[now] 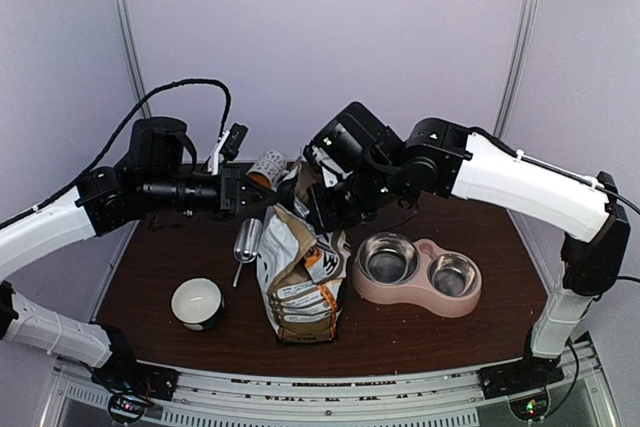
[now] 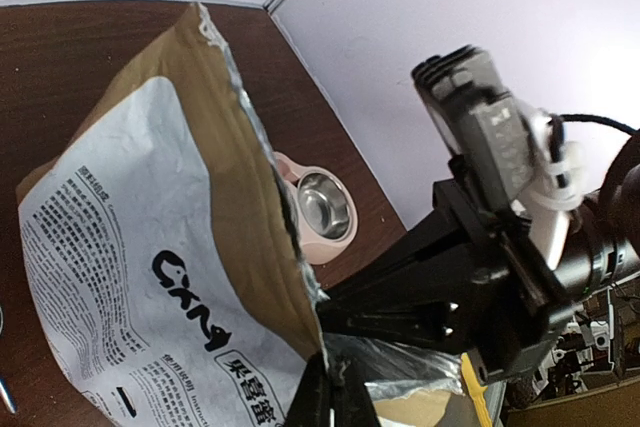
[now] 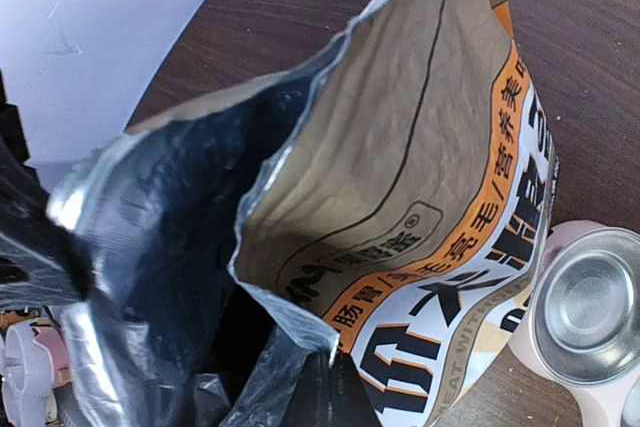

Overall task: Serve the pet food
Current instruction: Open the seal of the pet food bag.

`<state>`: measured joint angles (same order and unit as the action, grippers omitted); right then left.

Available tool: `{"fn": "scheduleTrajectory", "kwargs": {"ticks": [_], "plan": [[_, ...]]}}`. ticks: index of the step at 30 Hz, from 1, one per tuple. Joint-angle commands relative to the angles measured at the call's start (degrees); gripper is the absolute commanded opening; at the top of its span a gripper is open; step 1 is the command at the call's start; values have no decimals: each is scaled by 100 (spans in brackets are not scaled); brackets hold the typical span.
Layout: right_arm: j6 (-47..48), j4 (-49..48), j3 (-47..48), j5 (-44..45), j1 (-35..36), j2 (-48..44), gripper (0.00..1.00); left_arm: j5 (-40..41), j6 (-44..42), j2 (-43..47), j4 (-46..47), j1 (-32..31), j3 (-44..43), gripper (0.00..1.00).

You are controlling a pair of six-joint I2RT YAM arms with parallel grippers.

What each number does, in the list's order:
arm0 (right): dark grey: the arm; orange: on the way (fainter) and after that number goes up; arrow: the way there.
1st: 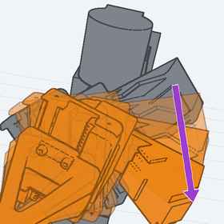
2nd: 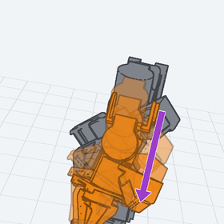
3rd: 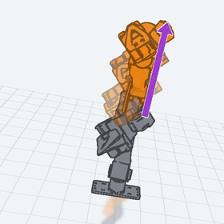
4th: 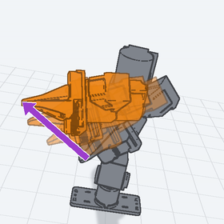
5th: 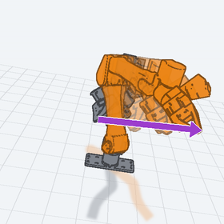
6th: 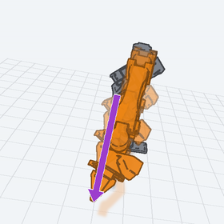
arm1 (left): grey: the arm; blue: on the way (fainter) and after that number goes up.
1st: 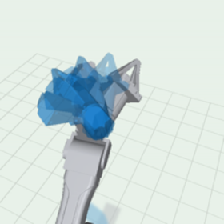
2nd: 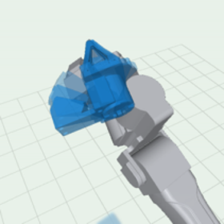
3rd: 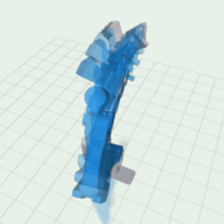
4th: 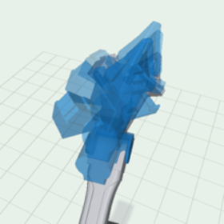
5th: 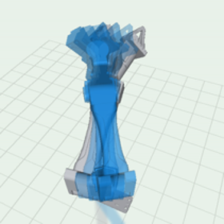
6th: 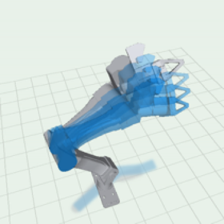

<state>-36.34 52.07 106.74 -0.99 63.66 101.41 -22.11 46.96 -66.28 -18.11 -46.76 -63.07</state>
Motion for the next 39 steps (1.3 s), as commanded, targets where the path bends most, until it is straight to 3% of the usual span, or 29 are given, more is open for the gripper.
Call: {"fn": "scheduleTrajectory", "kwargs": {"ticks": [1, 16, 26, 28, 33, 35, 39], "plan": [[91, 836, 65, 1264, -156, 157, 0, -442, -177, 333, 669, -87, -102, 0], [-19, 281, 66, 666, -161, -413, 0, -115, -296, 356, 249, -93, -280, 0], [-127, -595, -636, -16, -167, -1172, 1, 312, -327, 341, -35, -87, -430, 2], [-127, -687, -693, -32, -165, -1283, 17, 312, -402, 331, -39, -87, -535, 11], [6, -654, -643, 99, -167, -1465, 51, 598, -846, 244, -512, -88, -1066, 52], [70, -590, -606, 176, -163, -1487, 61, 738, -1019, 208, -752, -87, -1290, 64], [156, -446, -510, 311, -161, -1437, 68, 966, -1225, 93, -967, -87, -1583, 82]]}}
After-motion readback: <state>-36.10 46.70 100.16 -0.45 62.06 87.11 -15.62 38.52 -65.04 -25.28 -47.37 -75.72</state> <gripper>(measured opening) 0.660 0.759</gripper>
